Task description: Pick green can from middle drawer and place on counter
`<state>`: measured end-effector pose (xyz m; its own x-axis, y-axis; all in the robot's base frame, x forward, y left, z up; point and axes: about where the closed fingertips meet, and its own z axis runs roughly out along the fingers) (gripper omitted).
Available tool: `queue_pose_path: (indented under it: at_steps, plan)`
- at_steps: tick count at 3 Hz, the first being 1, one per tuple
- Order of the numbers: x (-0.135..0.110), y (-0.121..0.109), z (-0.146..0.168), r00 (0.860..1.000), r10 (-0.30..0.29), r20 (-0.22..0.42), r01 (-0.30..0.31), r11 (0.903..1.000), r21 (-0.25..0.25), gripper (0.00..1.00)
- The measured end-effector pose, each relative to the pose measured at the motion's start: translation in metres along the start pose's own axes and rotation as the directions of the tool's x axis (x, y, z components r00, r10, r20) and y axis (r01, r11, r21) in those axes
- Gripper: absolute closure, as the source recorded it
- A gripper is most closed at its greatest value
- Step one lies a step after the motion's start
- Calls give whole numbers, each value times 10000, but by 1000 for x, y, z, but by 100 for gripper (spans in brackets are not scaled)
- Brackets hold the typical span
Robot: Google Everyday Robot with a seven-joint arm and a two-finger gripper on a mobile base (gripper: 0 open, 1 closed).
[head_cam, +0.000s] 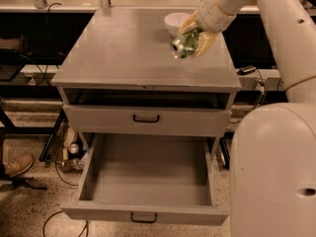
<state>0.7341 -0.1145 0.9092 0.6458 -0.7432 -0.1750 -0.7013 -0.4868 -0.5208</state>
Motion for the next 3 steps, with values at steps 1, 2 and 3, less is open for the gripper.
queue_pose_path:
  at_steps: [1, 2, 3]
  plan:
    - [-6, -1, 15, 9998, -193, -19, 192, 9988, -450, 100]
    - [-12, -1, 38, 9996, -262, 116, 272, 9954, -914, 97]
    - [-14, -1, 51, 9995, -201, 227, 225, 9937, -1102, 74]
